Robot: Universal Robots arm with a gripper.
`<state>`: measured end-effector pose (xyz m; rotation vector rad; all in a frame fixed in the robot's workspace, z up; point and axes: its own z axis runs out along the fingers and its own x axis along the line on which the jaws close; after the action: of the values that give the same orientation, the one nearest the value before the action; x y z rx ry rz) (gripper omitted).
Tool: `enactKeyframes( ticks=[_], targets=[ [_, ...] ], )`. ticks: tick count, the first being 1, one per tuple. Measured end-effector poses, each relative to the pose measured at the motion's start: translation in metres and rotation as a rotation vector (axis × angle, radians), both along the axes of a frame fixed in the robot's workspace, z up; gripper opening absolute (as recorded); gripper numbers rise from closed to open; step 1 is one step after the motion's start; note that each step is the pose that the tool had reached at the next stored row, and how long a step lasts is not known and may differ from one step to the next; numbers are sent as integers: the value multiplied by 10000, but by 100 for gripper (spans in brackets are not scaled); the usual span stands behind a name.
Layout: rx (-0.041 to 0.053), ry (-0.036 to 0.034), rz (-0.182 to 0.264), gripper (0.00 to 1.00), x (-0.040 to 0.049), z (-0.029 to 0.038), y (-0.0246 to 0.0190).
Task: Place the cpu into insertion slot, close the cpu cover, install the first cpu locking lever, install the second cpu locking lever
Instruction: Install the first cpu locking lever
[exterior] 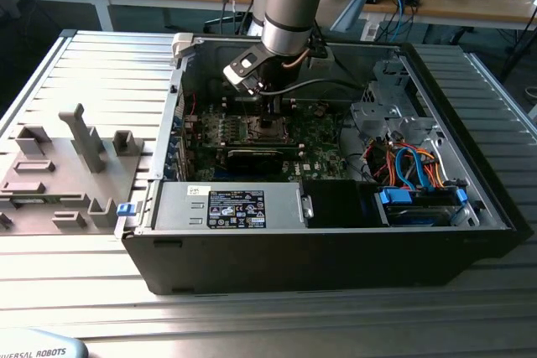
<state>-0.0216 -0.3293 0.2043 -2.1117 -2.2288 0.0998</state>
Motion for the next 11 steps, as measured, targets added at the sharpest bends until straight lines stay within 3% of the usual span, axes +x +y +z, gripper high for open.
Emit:
enactKeyframes(
  ticks=[2,4,8,11],
  targets=[
    [1,-3,731,11,4,9,1],
    [0,0,775,11,16,112,0],
    [0,32,803,11,58,196,0],
    [4,110,889,11,136,305,0]
  ],
)
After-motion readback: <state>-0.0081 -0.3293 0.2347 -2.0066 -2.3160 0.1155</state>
